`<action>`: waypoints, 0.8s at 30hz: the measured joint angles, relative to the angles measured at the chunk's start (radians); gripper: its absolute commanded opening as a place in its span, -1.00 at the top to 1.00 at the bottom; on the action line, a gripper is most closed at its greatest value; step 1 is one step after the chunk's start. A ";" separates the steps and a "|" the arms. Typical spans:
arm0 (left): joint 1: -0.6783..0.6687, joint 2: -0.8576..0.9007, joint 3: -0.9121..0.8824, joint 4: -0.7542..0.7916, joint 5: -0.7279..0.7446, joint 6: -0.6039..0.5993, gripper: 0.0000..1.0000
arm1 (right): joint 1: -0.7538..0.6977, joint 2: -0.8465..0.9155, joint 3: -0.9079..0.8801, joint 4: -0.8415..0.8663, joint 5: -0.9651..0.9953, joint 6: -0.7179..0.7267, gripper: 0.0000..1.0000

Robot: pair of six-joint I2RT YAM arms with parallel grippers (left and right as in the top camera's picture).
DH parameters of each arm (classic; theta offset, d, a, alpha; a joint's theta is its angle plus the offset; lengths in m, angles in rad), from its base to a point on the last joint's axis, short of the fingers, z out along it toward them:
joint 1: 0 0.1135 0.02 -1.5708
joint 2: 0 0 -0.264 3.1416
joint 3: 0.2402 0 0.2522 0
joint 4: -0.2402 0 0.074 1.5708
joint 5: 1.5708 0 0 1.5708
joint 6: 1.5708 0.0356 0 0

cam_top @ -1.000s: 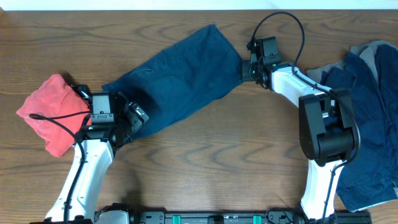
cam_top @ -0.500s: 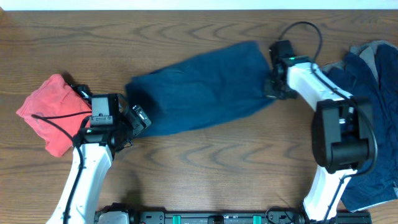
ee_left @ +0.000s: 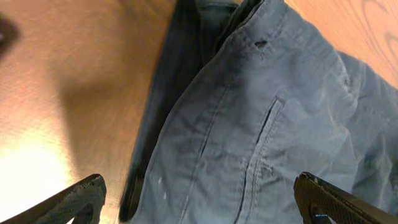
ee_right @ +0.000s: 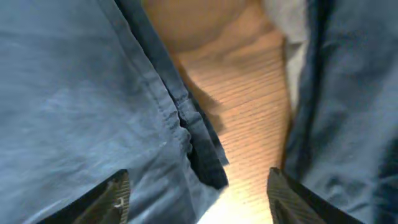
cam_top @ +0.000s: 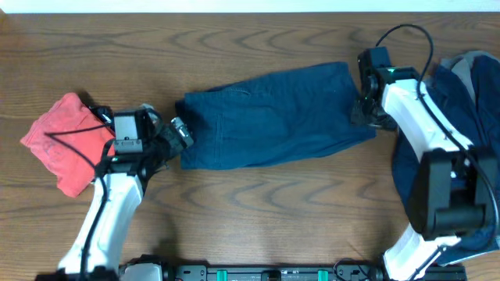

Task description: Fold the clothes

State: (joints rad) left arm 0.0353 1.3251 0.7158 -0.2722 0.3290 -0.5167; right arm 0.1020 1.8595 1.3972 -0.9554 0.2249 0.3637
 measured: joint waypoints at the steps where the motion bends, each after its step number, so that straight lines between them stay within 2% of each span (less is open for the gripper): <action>1: 0.000 0.024 0.000 0.019 0.005 0.006 -0.96 | 0.000 -0.023 0.000 0.002 0.000 0.000 -0.47; 7: 0.000 0.202 0.000 0.131 0.020 0.028 -0.96 | 0.000 -0.152 0.000 -0.001 -0.005 -0.013 -0.56; 11: 0.001 0.288 0.011 0.201 0.076 0.037 -0.96 | 0.000 -0.177 0.000 -0.001 -0.027 -0.016 -0.56; 13: 0.000 0.315 0.020 0.225 0.114 0.040 -0.70 | 0.000 -0.176 0.000 -0.001 -0.043 -0.016 -0.56; 16: -0.001 0.350 0.030 0.236 0.157 0.043 -0.06 | 0.000 -0.175 0.000 0.010 -0.072 -0.016 -0.56; 17: -0.002 0.362 0.031 0.239 0.173 0.047 0.27 | 0.000 -0.175 0.000 0.019 -0.082 -0.016 -0.54; 18: -0.007 0.370 0.031 0.240 0.182 0.045 0.69 | 0.000 -0.175 0.000 0.026 -0.096 -0.017 -0.49; 19: -0.011 0.379 0.030 0.233 0.187 0.045 0.88 | 0.000 -0.175 0.000 0.034 -0.105 -0.018 -0.36; 20: -0.013 0.387 0.027 0.230 0.194 0.047 0.88 | 0.000 -0.175 0.000 0.040 -0.115 -0.022 -0.18; 23: -0.017 0.396 0.023 0.225 0.209 0.046 0.88 | 0.000 -0.175 0.000 0.052 -0.145 -0.035 0.74; 24: -0.017 0.395 0.023 0.218 0.212 0.046 0.88 | 0.000 -0.175 0.000 0.059 -0.158 -0.044 0.98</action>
State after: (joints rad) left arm 0.0185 1.7203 0.7391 -0.0544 0.5411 -0.4709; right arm 0.1020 1.6840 1.3968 -0.8967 0.0673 0.3199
